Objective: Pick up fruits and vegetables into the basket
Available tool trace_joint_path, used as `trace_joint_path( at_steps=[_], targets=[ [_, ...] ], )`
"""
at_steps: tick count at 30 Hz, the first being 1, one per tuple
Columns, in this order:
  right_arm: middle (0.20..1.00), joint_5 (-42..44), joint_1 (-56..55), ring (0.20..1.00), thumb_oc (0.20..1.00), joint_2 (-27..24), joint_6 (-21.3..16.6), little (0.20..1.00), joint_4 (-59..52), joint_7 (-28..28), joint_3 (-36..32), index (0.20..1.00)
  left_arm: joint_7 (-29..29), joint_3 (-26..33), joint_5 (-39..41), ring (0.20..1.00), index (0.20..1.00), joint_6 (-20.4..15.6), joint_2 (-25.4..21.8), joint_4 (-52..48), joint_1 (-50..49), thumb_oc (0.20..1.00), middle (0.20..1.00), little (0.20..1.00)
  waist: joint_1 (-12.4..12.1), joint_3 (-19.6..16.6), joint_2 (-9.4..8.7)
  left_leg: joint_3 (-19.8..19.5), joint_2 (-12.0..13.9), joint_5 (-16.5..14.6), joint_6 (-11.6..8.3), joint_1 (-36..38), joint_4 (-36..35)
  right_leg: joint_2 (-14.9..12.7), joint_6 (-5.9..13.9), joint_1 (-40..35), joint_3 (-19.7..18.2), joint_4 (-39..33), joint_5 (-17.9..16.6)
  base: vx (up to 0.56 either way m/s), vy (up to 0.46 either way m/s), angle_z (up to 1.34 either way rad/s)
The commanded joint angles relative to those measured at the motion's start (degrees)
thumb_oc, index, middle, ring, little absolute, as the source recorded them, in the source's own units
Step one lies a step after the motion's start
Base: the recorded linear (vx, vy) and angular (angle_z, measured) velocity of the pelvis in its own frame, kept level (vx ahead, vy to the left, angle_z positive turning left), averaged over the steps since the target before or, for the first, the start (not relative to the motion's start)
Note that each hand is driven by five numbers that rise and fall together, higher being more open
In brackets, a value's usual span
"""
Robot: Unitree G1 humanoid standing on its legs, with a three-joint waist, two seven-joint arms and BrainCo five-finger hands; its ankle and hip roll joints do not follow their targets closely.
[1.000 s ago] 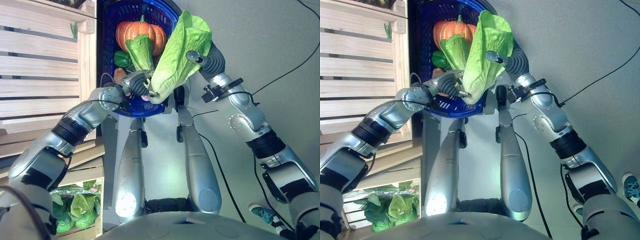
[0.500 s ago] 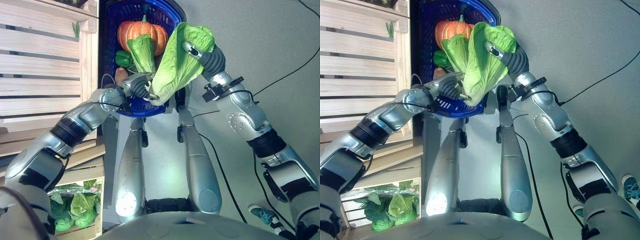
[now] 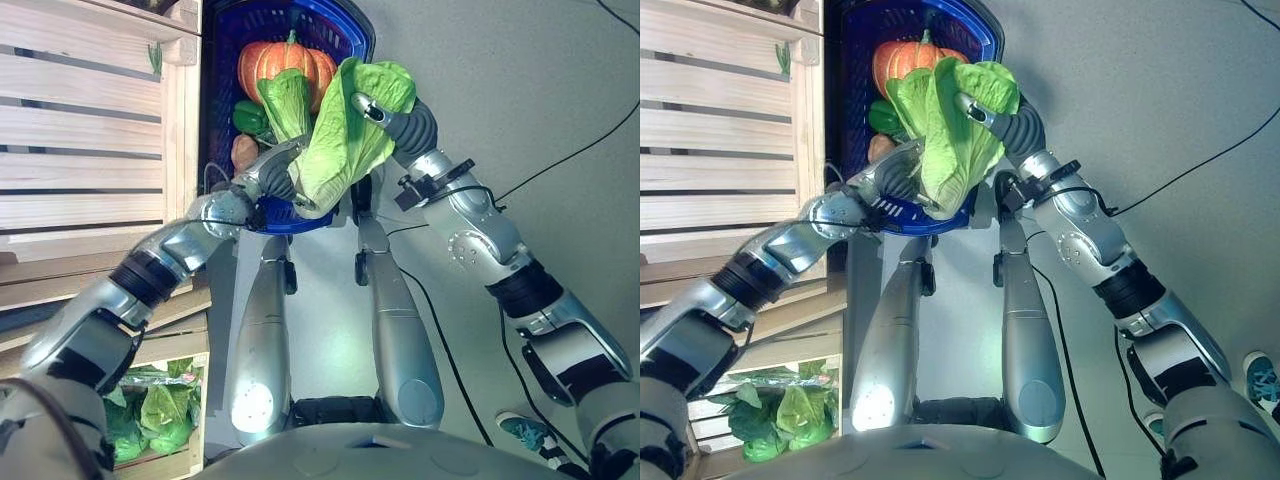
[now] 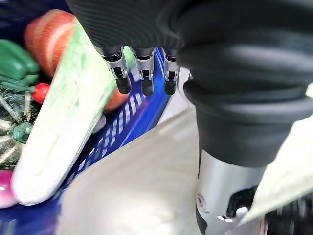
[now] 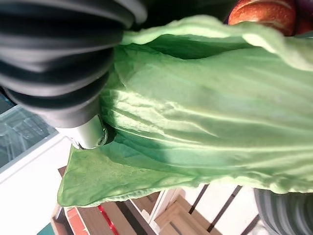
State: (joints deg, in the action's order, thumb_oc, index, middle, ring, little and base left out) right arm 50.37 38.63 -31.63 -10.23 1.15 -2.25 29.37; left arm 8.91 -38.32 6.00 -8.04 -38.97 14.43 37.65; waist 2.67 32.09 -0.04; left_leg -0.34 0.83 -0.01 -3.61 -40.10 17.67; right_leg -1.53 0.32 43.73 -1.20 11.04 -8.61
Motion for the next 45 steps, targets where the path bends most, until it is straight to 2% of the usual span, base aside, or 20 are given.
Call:
trace_joint_path(
  at_steps=[1, 3, 9, 12, 20, 27, 34, 45],
  targets=[
    [0.2, -2.14, -2.36, 0.2, 0.2, 3.96, -2.36, 0.2, -6.47, -1.2, -0.49, 0.2, 9.48, 8.94, 8.07, 1.0, 1.0, -9.45, 4.12, -2.61, -1.74, 1.0, 1.0, 1.0, -0.52, -2.3, 0.71, 0.81, -3.0, 4.38, 1.44, 0.55, -7.83, 2.1, 3.97, -3.15, 4.81, 4.4, 7.63, 0.01, -0.035, 0.0],
    [0.2, -3.21, -3.07, 0.2, 0.2, 5.11, -2.44, 0.2, -6.09, -0.67, -2.14, 0.2, 12.04, 12.19, 9.15, 1.0, 1.0, -11.78, 5.98, -2.19, -3.38, 1.0, 1.0, 1.0, -0.75, -2.3, 0.41, 0.48, -3.09, 4.25, 1.46, 0.81, -7.79, 2.26, 3.85, -3.47, 4.79, 4.51, 7.88, 0.01, -0.038, 0.0],
    [0.2, -5.65, -4.79, 0.2, 0.2, 6.02, -0.5, 0.2, -6.44, 1.13, -6.39, 0.2, 15.49, 20.31, 14.0, 1.0, 1.0, -14.83, 9.89, -2.78, -6.36, 1.0, 1.0, 1.0, -0.91, -2.3, -0.07, -0.24, -3.48, 4.06, 1.38, 0.96, -7.22, 2.67, 3.42, -3.63, 4.71, 5.2, 8.44, 0.01, -0.013, 0.03],
    [0.2, -6.47, -5.33, 0.2, 0.2, 6.14, 0.53, 0.2, -6.07, 1.88, -8.19, 0.2, 16.67, 23.32, 14.27, 1.0, 1.0, -15.3, 11.17, -2.02, -6.76, 1.0, 1.0, 1.0, -0.82, -2.3, -0.2, -0.35, -3.53, 3.75, 1.38, 1.08, -6.84, 2.8, 3.11, -3.69, 4.66, 5.73, 8.96, 0.0, 0.0, 0.0],
    [0.2, -9.2, -6.27, 0.2, 0.2, 4.56, 1.18, 0.2, -3.82, 3.72, -12.21, 0.2, 20.81, 27.84, 12.7, 1.0, 1.0, -14.59, 10.8, 2.14, -5.62, 1.0, 1.0, 1.0, -0.09, -2.3, -0.06, -0.25, -3.54, 3.39, 1.21, 1.3, -6.02, 3.0, 2.65, -3.72, 4.27, 6.8, 9.77, 0.01, 0.018, -0.01],
    [0.2, -11.54, -6.23, 0.2, 0.2, 3.64, 0.03, 0.2, -1.43, 5.19, -13.63, 0.2, 22.64, 28.9, 11.61, 1.0, 1.0, -13.79, 10.07, 7.37, -4.15, 1.0, 1.0, 1.0, 0.54, -2.3, 0.15, -0.12, -3.57, 3.09, 1.12, 1.47, -5.45, 3.05, 2.6, -3.58, 3.95, 7.44, 10.07, 0.01, 0.03, -0.01],
    [0.2, -12.66, -4.05, 0.2, 0.2, 3.55, -1.13, 0.2, 1.85, 7.31, -12.8, 0.2, 23.27, 27.17, 9.25, 1.0, 1.0, -13.47, 9.66, 11.76, -2.94, 1.0, 1.0, 1.0, 0.43, -2.3, 0.69, -0.2, -3.75, 3.01, 1.1, 1.1, -4.77, 2.8, 2.58, -3.23, 3.91, 7.72, 10.14, 0.0, 0.009, -0.02],
    [0.2, -12.7, 10.48, 0.2, 0.2, 4.37, 3.52, 0.2, 16.62, 8.95, -7.56, 0.2, 20.01, 22.71, 10.95, 1.0, 1.0, -14.86, 9.7, 17.1, 2.05, 1.0, 1.0, 1.0, -2.41, -2.3, 2.56, -1.26, -4.28, 2.97, 0.94, 0.12, -3.54, 1.72, 2.43, -2.56, 5.12, 8.45, 10.31, 0.0, 0.0, 0.0]
  ],
)
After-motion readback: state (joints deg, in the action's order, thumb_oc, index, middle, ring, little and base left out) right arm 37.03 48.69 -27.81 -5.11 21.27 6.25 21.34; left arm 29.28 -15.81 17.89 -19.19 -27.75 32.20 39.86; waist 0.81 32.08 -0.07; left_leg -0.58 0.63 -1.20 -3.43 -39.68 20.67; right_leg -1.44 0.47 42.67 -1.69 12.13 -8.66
